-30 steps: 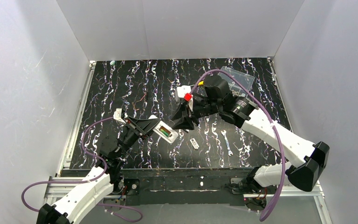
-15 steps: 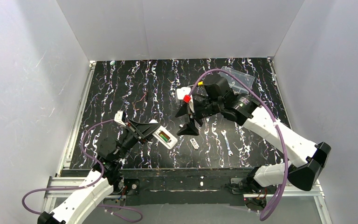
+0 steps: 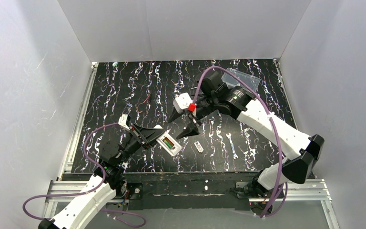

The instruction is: Load the batteries into the remote control

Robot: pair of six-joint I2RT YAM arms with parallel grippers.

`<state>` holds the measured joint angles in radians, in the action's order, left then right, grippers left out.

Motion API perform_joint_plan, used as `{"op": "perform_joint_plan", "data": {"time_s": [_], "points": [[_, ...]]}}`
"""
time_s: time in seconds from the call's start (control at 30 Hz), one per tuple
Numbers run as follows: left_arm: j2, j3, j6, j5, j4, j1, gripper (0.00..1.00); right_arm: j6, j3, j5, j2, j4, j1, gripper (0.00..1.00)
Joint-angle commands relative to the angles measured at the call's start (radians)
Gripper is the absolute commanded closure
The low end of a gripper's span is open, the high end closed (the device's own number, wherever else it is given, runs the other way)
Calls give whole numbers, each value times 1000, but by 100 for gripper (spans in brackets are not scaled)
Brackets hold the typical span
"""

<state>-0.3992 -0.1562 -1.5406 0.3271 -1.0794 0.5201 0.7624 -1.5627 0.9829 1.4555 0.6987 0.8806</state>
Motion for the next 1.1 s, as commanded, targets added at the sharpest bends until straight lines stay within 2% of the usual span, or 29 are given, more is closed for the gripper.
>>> {"op": "perform_joint_plan", "data": {"time_s": [0.0, 0.33, 1.07], "points": [[15, -55, -1, 39, -74, 1, 100, 117, -68, 23, 30, 109, 31, 28], [28, -58, 4, 38, -53, 0, 100, 163, -44, 28, 48, 164, 71, 40], [16, -67, 6, 39, -56, 0, 100, 152, -86, 1, 135, 215, 107, 48]]}}
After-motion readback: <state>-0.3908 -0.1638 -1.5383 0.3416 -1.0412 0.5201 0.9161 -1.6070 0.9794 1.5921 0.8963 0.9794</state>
